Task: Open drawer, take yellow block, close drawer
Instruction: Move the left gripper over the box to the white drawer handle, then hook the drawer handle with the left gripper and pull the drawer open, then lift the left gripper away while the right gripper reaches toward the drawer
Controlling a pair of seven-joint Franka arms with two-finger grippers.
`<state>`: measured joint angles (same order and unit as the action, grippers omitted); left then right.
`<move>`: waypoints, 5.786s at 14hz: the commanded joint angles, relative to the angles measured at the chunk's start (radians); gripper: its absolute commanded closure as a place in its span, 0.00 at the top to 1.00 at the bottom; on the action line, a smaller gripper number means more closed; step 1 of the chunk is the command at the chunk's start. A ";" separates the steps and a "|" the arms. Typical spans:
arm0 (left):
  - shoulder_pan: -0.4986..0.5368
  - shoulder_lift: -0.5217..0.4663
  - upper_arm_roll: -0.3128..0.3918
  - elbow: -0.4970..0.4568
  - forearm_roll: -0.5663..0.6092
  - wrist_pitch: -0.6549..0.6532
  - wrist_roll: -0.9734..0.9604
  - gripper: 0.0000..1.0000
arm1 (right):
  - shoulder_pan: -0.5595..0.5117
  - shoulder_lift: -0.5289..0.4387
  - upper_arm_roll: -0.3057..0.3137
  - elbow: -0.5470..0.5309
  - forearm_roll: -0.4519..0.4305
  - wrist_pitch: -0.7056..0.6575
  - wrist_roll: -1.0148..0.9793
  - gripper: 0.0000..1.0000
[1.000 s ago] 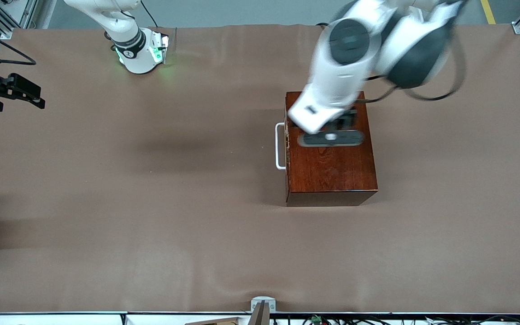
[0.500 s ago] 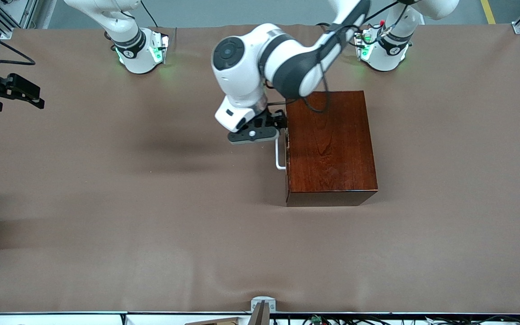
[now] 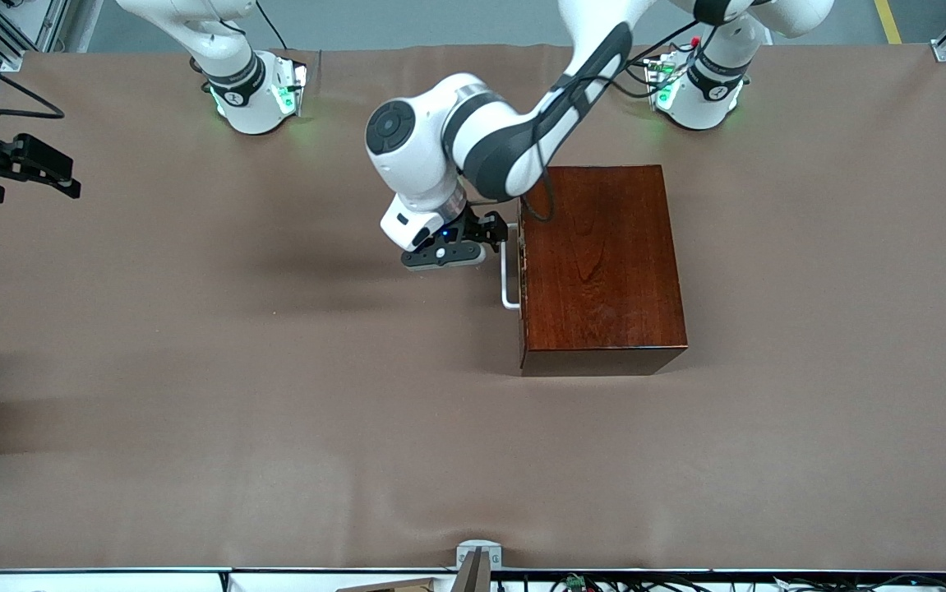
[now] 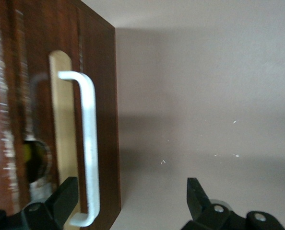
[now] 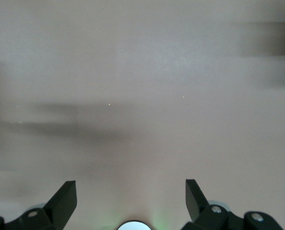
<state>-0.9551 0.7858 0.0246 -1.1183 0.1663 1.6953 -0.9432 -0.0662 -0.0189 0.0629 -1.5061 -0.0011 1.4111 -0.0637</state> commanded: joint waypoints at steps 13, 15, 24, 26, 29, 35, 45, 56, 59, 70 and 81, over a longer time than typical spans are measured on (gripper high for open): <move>-0.025 0.076 0.011 0.029 0.128 -0.079 0.019 1.00 | -0.017 -0.001 0.014 0.004 -0.016 0.003 -0.008 1.00; -0.024 0.090 0.011 0.029 0.125 -0.060 -0.038 1.00 | -0.017 0.000 0.014 0.004 -0.016 0.005 -0.008 1.00; -0.020 0.119 0.011 0.034 0.059 0.088 -0.210 1.00 | -0.012 0.004 0.014 0.007 -0.019 0.012 -0.008 1.00; -0.022 0.118 0.006 0.037 0.052 0.121 -0.242 1.00 | -0.018 0.014 0.014 0.004 -0.017 0.041 -0.008 1.00; -0.028 0.119 0.000 0.038 0.050 0.164 -0.308 1.00 | -0.017 0.017 0.014 0.006 -0.019 0.042 -0.002 1.00; -0.031 0.121 -0.005 0.041 0.007 0.269 -0.390 1.00 | -0.030 0.037 0.012 0.000 -0.019 0.042 0.002 1.00; -0.037 0.135 -0.017 0.051 -0.021 0.487 -0.511 1.00 | -0.037 0.045 0.012 0.000 -0.019 0.037 0.002 1.00; -0.044 0.121 0.003 0.043 -0.018 0.535 -0.559 1.00 | -0.047 0.074 0.012 0.004 -0.022 0.043 0.001 1.00; -0.045 0.106 0.023 0.041 0.012 0.492 -0.554 1.00 | -0.049 0.083 0.011 0.006 -0.022 0.046 0.001 1.00; -0.036 -0.103 0.018 0.037 0.013 0.310 -0.467 1.00 | -0.052 0.096 0.012 0.007 -0.019 0.055 0.012 1.00; 0.226 -0.436 0.021 0.005 0.058 -0.176 -0.208 1.00 | 0.000 0.121 0.020 0.004 0.217 0.084 0.468 1.00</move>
<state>-0.7783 0.4137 0.0567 -1.0748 0.2106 1.5577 -1.2321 -0.0668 0.0788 0.0842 -1.5101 0.1609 1.4728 0.3342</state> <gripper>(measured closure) 0.000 0.000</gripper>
